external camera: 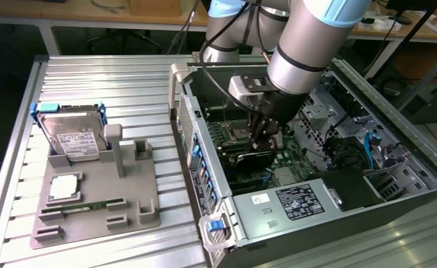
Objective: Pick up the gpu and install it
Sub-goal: 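Press down on the gpu until it lock into place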
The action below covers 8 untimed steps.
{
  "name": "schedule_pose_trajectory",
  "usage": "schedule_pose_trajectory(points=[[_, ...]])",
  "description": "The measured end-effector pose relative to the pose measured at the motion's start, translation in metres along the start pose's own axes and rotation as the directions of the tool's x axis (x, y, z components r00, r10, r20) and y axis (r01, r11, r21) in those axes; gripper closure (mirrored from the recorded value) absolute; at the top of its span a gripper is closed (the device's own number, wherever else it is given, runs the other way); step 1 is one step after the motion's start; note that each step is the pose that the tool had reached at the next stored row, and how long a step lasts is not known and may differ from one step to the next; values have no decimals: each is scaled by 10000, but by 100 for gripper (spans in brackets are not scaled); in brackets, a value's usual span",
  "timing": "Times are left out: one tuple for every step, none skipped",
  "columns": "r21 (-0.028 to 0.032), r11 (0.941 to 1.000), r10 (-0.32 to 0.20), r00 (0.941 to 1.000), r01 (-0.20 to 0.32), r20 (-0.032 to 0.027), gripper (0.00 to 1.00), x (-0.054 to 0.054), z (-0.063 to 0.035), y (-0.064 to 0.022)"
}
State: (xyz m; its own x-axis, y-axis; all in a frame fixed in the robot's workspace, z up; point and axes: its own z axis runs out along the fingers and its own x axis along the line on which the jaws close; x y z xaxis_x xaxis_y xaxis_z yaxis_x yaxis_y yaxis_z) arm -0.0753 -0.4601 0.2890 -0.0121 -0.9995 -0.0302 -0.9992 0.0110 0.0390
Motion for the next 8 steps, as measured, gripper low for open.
schedule_pose_trajectory(points=[[0, 10000, 0, 10000, 0, -1, 89, 0, -15, 5], [1, 10000, 0, 10000, 0, 1, 89, 0, -22, 18], [1, 10000, 0, 10000, 0, 1, 89, 0, -27, 33], [-1, 10000, 0, 10000, 0, -2, 89, 0, -31, 53], [0, 10000, 1, 10000, -1, -1, 89, -1, -29, 96], [-1, 10000, 0, 10000, 0, -1, 89, -2, -28, 134], [0, 10000, 0, 10000, 0, -1, 89, -3, -27, 165], [0, 10000, 0, 10000, 0, -1, 89, -3, -26, 191]])
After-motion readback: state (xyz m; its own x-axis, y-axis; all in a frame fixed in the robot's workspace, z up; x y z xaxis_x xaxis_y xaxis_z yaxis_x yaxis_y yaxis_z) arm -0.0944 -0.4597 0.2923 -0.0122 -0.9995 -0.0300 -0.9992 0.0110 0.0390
